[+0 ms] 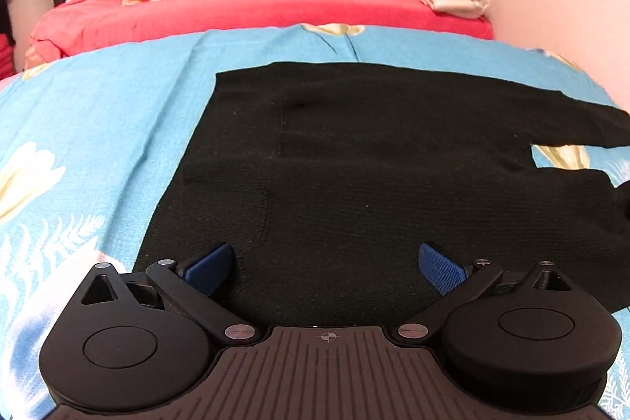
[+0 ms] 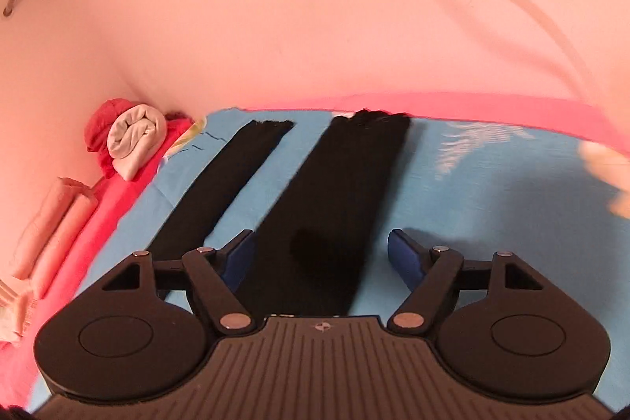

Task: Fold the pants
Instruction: 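Reach the right tool to a black pant leg cuff and grasp it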

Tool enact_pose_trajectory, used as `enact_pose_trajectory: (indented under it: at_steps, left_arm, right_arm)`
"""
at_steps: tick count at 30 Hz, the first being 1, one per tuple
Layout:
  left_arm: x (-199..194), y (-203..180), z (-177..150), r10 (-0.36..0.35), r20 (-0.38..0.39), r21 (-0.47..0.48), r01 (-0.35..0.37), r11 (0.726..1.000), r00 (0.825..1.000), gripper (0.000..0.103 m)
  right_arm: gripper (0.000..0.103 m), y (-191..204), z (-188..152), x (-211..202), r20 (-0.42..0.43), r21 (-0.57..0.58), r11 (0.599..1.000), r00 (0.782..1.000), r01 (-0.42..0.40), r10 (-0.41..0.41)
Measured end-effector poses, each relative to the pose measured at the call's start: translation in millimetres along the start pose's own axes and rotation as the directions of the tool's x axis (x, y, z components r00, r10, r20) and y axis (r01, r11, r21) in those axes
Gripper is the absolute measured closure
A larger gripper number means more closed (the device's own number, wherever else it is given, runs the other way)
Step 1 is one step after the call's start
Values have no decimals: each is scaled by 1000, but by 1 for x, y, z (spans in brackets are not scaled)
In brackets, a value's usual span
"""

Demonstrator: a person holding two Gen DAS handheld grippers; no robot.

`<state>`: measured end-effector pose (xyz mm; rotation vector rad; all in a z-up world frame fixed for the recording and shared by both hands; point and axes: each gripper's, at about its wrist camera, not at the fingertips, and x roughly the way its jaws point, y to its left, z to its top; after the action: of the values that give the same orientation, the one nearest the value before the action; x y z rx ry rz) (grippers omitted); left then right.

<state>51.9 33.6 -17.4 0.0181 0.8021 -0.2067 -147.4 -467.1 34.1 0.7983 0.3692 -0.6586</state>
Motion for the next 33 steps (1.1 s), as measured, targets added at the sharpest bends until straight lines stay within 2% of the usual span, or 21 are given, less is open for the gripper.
enact_pose_trajectory:
  at_steps: [2,3,4,5,6,8,10,13,16,18,20,21,22,23,24,25,26,28,30,31,33]
  left_arm:
    - [-2,1,-3,7,3,0,-7,1000,1000,0]
    - [-1,0,-1,11,2,1,-11,1000,1000,0]
    - [-1,0,0,11,3,1,-11,1000,1000,0]
    - [-1,1,1,10,3,1,-10,1000,1000,0]
    - [-1,1,0,8,6,2,-8,1000,1000,0]
    - [-3,3,0,5,13,3,-5,1000,1000,0]
    - [-4,3,-1,2,18,7,-2,1000,1000,0]
    - [-4,3,-1,-1,21,11,0,1000,1000,0]
    - [-5,5,-2,-6,25,9,6,1000,1000,0]
    - [-5,5,-2,-8,25,10,8,1000,1000,0]
    - [-6,6,-3,-15,28,8,14,1000,999,0]
    - [-6,7,-4,-20,33,3,19,1000,999,0]
    - [-7,8,-4,-25,37,-4,25,1000,999,0]
    - [-7,9,-4,-28,39,-9,29,1000,999,0]
    - [-7,10,-4,-30,41,-12,31,999,999,0]
    - [-8,10,-4,-30,43,-13,31,999,999,0]
    - [-8,9,-5,-29,43,-11,30,1000,999,0]
    - [-8,9,-5,-25,43,-6,26,1000,999,0]
    - [-9,9,-5,-25,45,-6,25,1000,999,0]
    - [-9,9,-5,-26,46,-7,26,1000,999,0]
    - [-9,10,-5,-28,47,-11,29,1000,998,0]
  right_arm:
    - [29,-7,4,14,29,8,999,999,-46,46]
    - [44,-5,7,21,34,-14,999,999,-38,38]
    - [83,0,9,21,20,-71,997,1000,-2,3]
    - [90,5,10,18,-3,-132,991,1000,16,-17]
    - [91,4,10,14,-8,-160,987,1000,-2,0]
    - [91,-7,21,-21,114,-125,992,993,9,5]
    - [91,-32,34,-42,208,-79,991,974,111,-92]
    - [91,-58,35,-32,105,-60,981,979,183,-176]
    - [88,-80,31,-45,136,71,987,979,144,-153]
    - [88,-73,31,-34,113,76,978,973,192,-200]
    - [62,-61,34,-41,145,52,967,956,250,-255]
    - [39,-53,33,-51,175,51,957,941,285,-289]
    - [30,-46,28,-63,227,43,943,916,330,-331]
    - [29,-36,22,-74,282,6,930,892,367,-353]
    - [25,-24,13,-84,325,-62,923,882,380,-341]
    - [20,-9,4,-97,355,-154,916,886,371,-299]
    - [19,5,-6,-106,366,-224,909,895,351,-255]
    - [18,32,-30,-126,321,-380,894,940,238,-113]
    - [15,66,-58,-135,156,-547,837,984,16,82]
    - [12,85,-77,-138,15,-624,770,983,-132,181]
    - [12,116,-116,-143,-216,-719,609,941,-334,261]
